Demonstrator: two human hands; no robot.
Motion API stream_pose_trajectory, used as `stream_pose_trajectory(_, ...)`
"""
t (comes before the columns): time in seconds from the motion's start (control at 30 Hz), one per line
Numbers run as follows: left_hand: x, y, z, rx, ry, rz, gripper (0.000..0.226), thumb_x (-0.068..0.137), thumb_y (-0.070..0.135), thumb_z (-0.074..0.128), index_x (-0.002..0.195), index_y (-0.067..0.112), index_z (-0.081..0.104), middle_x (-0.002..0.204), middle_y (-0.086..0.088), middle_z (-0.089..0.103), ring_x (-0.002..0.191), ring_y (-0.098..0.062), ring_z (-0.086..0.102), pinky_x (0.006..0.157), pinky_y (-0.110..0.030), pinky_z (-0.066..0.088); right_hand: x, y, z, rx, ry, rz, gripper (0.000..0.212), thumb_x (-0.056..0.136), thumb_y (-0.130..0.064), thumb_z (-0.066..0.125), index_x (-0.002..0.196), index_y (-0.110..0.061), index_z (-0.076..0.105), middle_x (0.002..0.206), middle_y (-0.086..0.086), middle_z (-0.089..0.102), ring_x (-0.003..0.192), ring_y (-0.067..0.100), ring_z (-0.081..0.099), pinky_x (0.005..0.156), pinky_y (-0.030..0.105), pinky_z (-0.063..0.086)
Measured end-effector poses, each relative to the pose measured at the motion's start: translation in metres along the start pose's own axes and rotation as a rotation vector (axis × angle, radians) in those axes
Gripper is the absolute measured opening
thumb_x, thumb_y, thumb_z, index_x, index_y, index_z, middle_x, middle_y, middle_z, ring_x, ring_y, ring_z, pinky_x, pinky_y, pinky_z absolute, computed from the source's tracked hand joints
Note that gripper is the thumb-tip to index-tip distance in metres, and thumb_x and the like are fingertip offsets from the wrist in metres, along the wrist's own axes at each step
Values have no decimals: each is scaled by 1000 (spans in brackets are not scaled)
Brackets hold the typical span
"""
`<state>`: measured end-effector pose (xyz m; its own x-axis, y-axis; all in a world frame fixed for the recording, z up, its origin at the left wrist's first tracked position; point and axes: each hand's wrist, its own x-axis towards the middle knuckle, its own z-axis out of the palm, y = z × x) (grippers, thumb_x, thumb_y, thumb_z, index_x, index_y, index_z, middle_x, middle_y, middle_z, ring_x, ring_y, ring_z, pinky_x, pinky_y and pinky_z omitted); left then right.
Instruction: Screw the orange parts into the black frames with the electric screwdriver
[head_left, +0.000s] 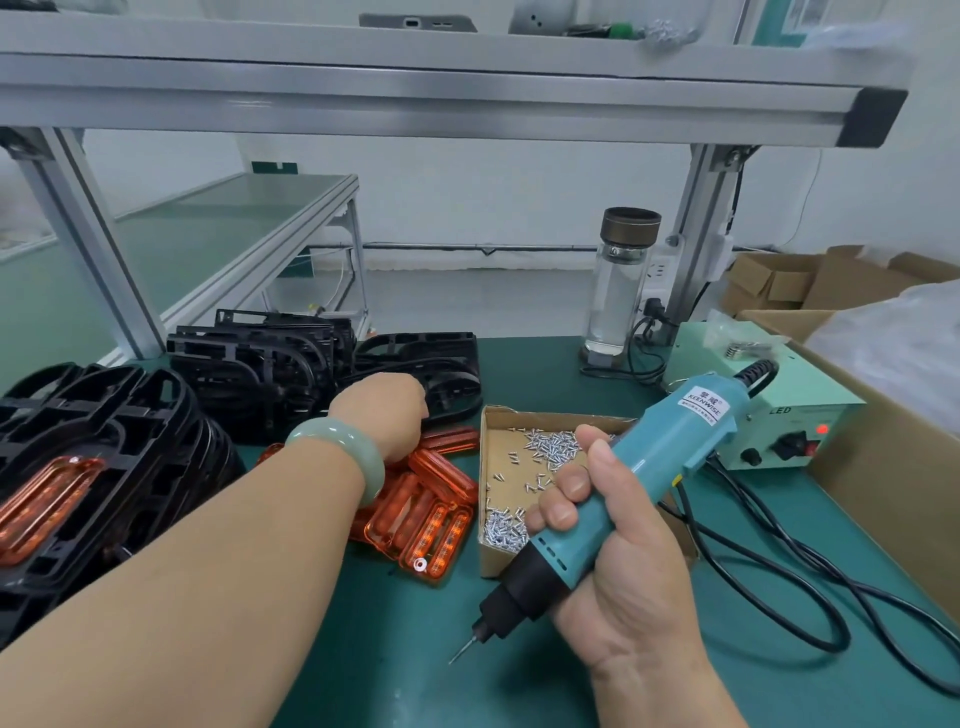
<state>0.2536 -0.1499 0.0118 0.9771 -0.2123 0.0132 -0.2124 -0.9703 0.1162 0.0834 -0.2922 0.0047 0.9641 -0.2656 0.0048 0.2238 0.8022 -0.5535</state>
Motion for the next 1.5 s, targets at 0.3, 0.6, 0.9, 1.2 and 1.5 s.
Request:
stream_pose_trajectory(0.3, -22, 1, -18, -139, 260, 52, 14, 91, 25, 52, 93, 23, 66, 90, 1, 63, 87, -24, 60, 74, -32, 48, 2, 0, 0, -2, -4, -25, 26, 73, -21, 65, 97, -14, 57, 57, -1, 46, 42, 10, 44, 46, 21, 43)
stream_pose_trajectory(0.6, -58, -8, -45, -710, 391, 8, 15, 90, 21, 57, 77, 25, 64, 77, 6, 66, 77, -14, 61, 64, -24, 44, 4, 0, -2, -14, 13, -40, 24, 74, -21, 64, 96, -15, 57, 56, -2, 46, 42, 10, 44, 45, 22, 44)
stream_pose_trajectory(0.9, -114, -20, -42, -1864, -14, -122, 29, 90, 29, 51, 94, 7, 69, 82, -10, 71, 66, -20, 68, 54, -31, 55, 7, -5, -7, 13, 34, -24, 19, 77, -22, 65, 94, -18, 57, 58, -4, 45, 43, 8, 43, 46, 21, 44)
stream_pose_trajectory(1.2, -140, -27, -15, -1772, -78, -191, 21, 95, 12, 47, 95, 8, 68, 88, -17, 69, 71, -22, 66, 64, -33, 56, 7, -13, -7, 2, 13, 22, 21, 76, -23, 64, 95, -17, 56, 60, -4, 44, 43, 7, 42, 46, 21, 44)
stream_pose_trajectory(1.5, -150, -28, -32, -1046, -174, -9, 23, 96, 15, 51, 105, 23, 71, 92, -3, 75, 74, -8, 68, 67, -20, 53, 4, -26, -6, 49, -62, 63, 16, 81, -26, 57, 92, -16, 59, 60, -7, 40, 43, 4, 39, 45, 20, 43)
